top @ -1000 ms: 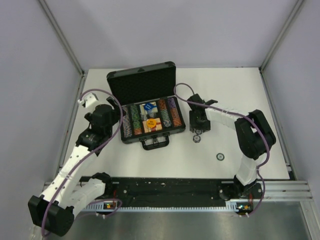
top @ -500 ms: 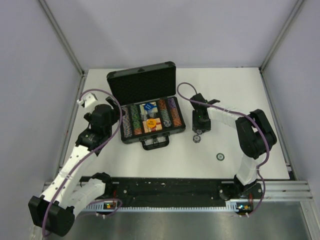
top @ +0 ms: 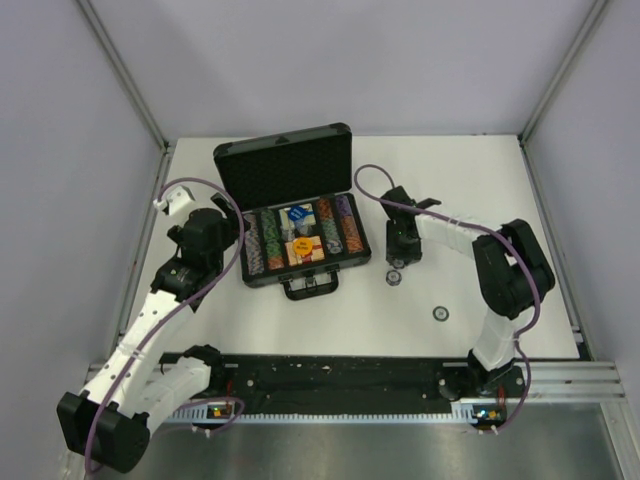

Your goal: Pack up texas hold em set

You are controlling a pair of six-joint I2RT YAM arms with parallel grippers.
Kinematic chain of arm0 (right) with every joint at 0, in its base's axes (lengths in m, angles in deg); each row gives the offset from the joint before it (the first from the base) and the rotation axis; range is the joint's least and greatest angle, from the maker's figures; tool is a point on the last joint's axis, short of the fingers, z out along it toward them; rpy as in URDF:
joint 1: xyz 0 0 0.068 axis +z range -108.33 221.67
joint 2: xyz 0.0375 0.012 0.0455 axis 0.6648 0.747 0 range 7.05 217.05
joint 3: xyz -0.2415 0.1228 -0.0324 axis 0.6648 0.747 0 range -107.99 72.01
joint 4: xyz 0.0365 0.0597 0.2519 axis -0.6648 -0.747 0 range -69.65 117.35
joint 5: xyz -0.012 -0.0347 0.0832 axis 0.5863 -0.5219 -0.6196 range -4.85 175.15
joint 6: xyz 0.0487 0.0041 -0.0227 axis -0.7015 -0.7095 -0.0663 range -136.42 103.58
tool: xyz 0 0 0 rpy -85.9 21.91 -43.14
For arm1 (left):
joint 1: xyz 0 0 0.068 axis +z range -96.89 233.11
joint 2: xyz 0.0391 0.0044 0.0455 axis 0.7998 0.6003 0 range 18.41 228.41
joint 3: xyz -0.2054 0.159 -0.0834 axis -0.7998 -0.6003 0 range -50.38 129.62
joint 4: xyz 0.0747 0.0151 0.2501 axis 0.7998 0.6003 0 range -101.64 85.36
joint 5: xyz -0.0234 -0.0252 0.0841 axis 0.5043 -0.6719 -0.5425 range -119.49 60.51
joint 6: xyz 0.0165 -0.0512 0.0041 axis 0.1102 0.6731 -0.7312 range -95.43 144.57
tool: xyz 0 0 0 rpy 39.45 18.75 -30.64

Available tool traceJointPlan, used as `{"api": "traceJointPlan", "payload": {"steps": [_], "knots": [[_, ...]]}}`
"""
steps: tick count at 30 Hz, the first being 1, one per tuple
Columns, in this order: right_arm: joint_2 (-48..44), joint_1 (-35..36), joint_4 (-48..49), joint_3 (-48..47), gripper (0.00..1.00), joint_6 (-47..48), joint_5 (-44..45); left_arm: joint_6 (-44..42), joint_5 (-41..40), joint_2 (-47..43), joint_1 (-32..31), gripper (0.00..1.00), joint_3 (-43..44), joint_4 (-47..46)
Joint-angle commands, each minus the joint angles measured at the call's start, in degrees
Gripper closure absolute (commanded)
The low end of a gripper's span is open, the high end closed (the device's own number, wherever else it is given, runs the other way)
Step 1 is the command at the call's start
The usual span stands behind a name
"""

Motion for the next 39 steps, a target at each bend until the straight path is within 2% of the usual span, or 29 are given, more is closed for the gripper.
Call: {"api": "traceJointPlan", "payload": {"steps": [1,14,28,39], "knots": [[-4.49,-0.52,-1.42,-1.2,0.66,0.58,-0.46,0.39,0.29,-0.91,0.24,0.02,0.65,-1.17],[-9.42,3.17,-4.23,1.87,0.65,0.14,-4.07,0.56,1.53,-0.38,0.24,0.02,0.74,-1.26],[-8.71,5.28,-3.18,3.64,0.64,-2.41,-1.52,0.74,2.14,-0.38,0.33,0.03,0.47,-1.17],[-13.55,10.81,4.37,4.42,0.6,2.07,-3.01,0.56,2.05,-0.47,0.33,0.03,0.47,-0.21]]}}
